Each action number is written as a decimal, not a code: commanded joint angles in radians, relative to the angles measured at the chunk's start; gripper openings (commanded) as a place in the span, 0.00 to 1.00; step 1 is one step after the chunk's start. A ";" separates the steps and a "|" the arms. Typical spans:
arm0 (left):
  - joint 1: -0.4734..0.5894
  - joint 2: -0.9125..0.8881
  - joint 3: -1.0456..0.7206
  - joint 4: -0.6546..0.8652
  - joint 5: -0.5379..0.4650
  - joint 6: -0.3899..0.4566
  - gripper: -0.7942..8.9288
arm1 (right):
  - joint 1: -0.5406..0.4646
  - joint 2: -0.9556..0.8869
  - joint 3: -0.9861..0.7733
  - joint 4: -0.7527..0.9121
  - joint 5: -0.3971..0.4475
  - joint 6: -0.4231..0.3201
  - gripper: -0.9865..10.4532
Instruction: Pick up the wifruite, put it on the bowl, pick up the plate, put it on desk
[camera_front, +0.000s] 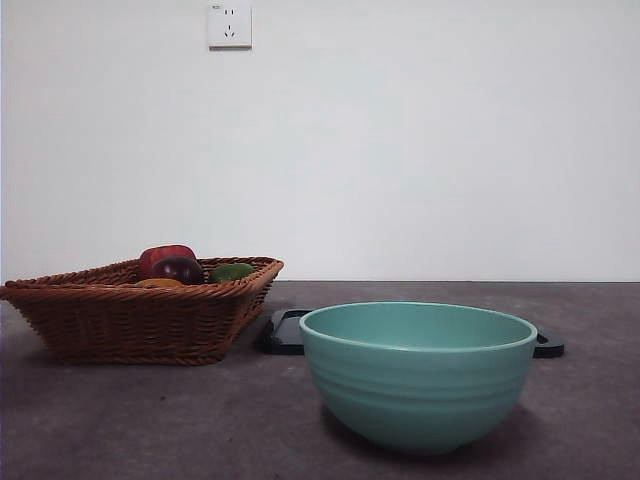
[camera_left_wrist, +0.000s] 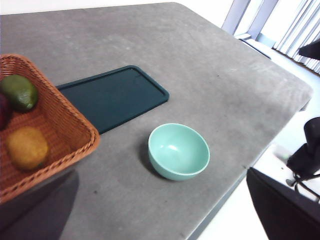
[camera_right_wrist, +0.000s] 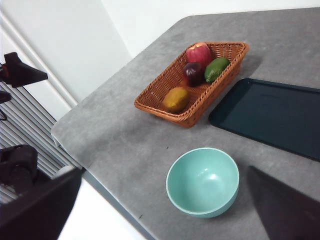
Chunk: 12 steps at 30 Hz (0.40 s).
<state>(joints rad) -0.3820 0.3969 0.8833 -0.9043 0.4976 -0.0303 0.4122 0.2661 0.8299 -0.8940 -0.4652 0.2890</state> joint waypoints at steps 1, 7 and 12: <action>-0.005 -0.001 0.021 0.014 0.012 -0.037 0.72 | 0.004 0.002 0.016 0.004 0.001 -0.012 0.64; -0.004 0.003 0.021 0.030 0.011 -0.119 0.72 | 0.005 0.002 0.016 0.005 -0.003 -0.008 0.64; -0.005 0.053 0.025 0.009 -0.005 -0.155 0.71 | 0.005 0.002 0.016 0.019 -0.003 -0.005 0.64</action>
<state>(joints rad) -0.3820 0.4309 0.8875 -0.8993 0.4961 -0.1600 0.4122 0.2661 0.8299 -0.8875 -0.4679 0.2848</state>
